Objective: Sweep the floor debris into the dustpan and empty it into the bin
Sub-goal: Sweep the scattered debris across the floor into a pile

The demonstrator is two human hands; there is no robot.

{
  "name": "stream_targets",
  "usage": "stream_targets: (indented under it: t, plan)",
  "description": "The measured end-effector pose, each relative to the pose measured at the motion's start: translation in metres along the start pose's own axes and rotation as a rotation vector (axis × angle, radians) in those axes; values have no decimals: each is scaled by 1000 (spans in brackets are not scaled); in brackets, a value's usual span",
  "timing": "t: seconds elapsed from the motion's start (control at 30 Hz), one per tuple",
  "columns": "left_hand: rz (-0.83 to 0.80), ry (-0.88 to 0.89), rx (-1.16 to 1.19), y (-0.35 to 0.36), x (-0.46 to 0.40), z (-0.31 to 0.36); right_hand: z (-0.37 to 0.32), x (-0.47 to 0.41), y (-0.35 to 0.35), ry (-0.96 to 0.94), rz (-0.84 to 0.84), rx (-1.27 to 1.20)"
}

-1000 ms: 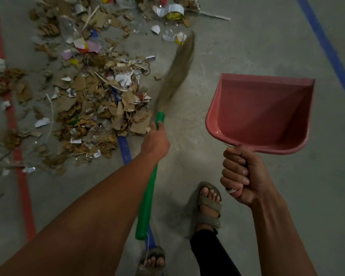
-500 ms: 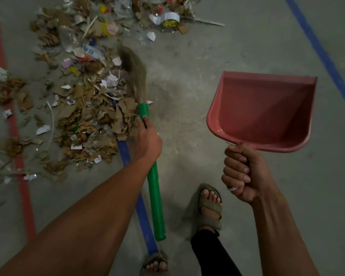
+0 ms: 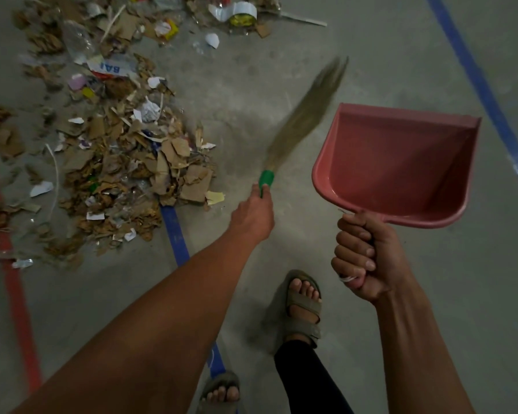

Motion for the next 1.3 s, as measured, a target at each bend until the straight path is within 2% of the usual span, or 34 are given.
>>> stream_targets:
  t: [0.2, 0.3, 0.4, 0.6, 0.77, 0.97, 1.1, 1.2, 1.3]
  plan:
    - [92, -386, 66, -36, 2, -113, 12, -3, 7, 24, -19, 5]
    - [215, -459, 81, -66, 10, -167, 22, -4, 13, 44, -32, 23]
    - [304, -419, 77, -85, 25, -196, 35, -3, 22, 58, -30, 33]
    - [289, -308, 110, -93, 79, -199, 65, 6, 53, 86, -68, 86]
    - [288, -93, 130, -63, 134, -195, 78, 19, 85, 84, -69, 188]
    - [-60, 81, -26, 0, 185, -202, 104, 36, 111, 80, -65, 271]
    - [-175, 3, -126, 21, 200, -248, 143, 40, 115, 69, -45, 282]
    - [-114, -119, -116, 6, 196, -290, 180, 39, 116, 65, -30, 278]
    - [14, -175, -78, -20, 194, -323, 214, 42, 122, 90, -34, 251]
Point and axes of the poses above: each hand's wrist, its own x-axis away from the middle knuckle, its own y-axis out of the palm, z = x × y, the point moved 10 cm from there along -x, towards the middle knuckle, and after that the axes turned 6 degrees about z, right-handed, at the moved point
